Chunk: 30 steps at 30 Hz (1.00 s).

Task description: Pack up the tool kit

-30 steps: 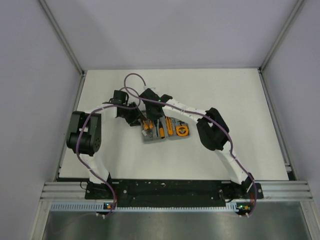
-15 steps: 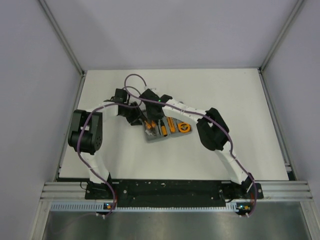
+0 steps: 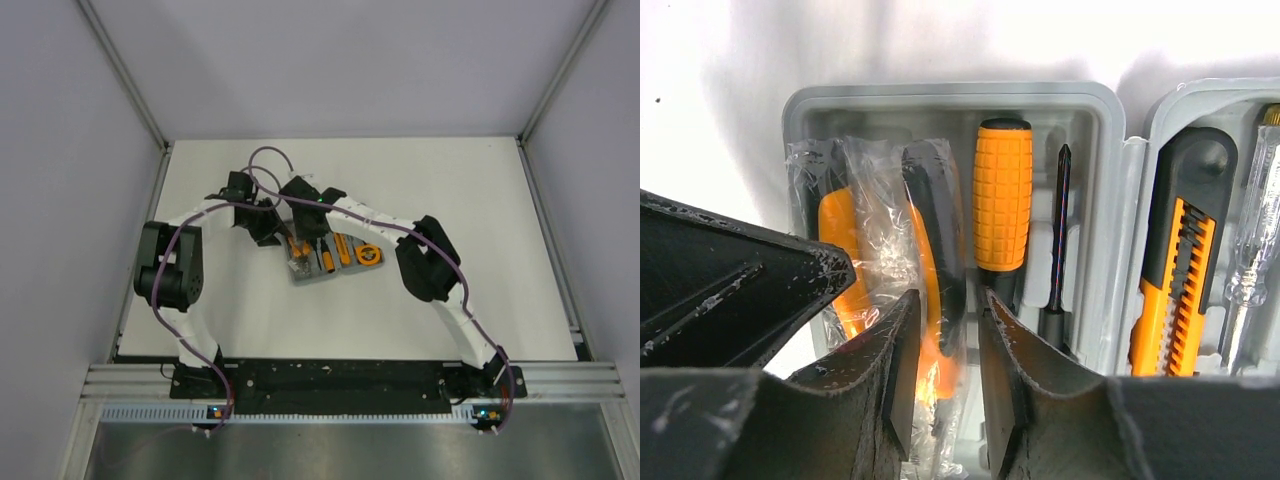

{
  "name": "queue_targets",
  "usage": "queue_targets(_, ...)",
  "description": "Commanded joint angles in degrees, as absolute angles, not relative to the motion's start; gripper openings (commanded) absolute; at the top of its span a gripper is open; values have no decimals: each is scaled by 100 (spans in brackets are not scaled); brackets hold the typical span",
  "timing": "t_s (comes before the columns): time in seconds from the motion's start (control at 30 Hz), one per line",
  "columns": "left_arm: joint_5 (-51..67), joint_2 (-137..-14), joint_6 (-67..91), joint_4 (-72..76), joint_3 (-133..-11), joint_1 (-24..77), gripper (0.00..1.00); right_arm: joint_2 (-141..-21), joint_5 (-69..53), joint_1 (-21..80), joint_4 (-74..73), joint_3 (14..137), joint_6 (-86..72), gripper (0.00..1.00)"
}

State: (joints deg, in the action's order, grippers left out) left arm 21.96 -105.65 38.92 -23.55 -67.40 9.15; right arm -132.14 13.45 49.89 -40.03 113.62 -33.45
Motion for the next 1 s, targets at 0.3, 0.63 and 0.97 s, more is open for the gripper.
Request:
queue_targets(0.3,2153,-10652,3850,-2390,-6820,896,29,-13017,1187,5010,-3938,11320,-3138,18)
queue_targets(0.63,2302,-10854,3823,-2400,-6399,896,18,-13008,1037,4948,-3929,10864,-3252,12)
queue_targets(0.97,2452,-10934,3814,-2180,-6082,905,0,-12911,1037,4948,-3858,10582,-3305,11)
